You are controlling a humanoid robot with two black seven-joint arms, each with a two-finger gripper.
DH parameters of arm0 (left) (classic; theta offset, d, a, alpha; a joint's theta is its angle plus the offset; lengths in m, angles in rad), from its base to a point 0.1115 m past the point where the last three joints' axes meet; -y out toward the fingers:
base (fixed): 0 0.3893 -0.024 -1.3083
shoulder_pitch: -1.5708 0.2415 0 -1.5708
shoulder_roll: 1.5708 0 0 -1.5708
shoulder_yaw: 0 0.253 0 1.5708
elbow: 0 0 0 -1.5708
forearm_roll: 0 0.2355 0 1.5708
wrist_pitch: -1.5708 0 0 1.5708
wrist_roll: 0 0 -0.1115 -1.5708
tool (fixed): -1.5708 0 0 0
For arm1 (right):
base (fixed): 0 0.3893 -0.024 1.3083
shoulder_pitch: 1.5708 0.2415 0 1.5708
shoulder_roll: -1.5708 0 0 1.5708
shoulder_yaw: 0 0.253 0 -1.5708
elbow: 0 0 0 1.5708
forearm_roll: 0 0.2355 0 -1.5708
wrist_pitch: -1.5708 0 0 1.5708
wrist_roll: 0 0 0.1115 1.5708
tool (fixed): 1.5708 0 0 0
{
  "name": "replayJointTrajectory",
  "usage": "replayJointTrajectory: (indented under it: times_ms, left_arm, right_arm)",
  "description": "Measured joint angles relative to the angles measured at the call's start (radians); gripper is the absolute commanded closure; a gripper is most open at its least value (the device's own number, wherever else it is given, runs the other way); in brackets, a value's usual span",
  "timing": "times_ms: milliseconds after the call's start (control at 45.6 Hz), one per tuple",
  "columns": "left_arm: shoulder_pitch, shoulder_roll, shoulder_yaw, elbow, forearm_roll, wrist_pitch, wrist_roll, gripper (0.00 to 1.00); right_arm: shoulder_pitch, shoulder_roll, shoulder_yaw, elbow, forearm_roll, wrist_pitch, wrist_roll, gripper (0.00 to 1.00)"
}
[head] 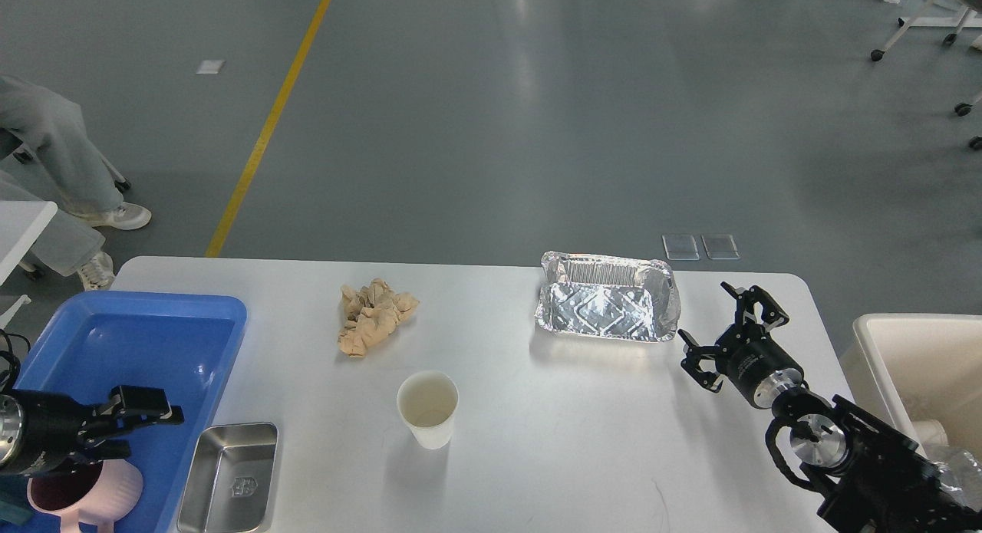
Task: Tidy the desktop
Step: 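Grasp the edge of the small steel tray with the left gripper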
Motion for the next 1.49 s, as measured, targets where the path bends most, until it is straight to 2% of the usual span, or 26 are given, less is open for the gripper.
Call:
replayJointTrajectory:
  times_ms: [153, 767, 1337, 1490]
  left_arm:
    - [0.034, -0.041, 0.000, 0.003, 0.034, 0.053, -0.002, 0.18]
    - [0.065, -0.107, 0.001, 0.032, 0.134, 0.061, -0.006, 0.34]
    - [0.087, -0.129, 0.005, 0.047, 0.146, 0.036, -0.006, 0.69]
    - [0.096, -0.128, 0.005, 0.050, 0.146, 0.017, -0.005, 0.72]
  right_arm:
    - [-0.001, -0.001, 0.000, -0.008, -0.002, 0.000, 0.000, 0.00]
    - [-0.006, -0.003, 0.000, -0.009, -0.003, 0.000, 0.000, 0.00]
    - [-0.004, -0.003, 0.000, -0.007, -0.004, 0.000, 0.000, 0.00]
    - [-0.004, -0.003, 0.000, -0.007, -0.004, 0.000, 0.000, 0.00]
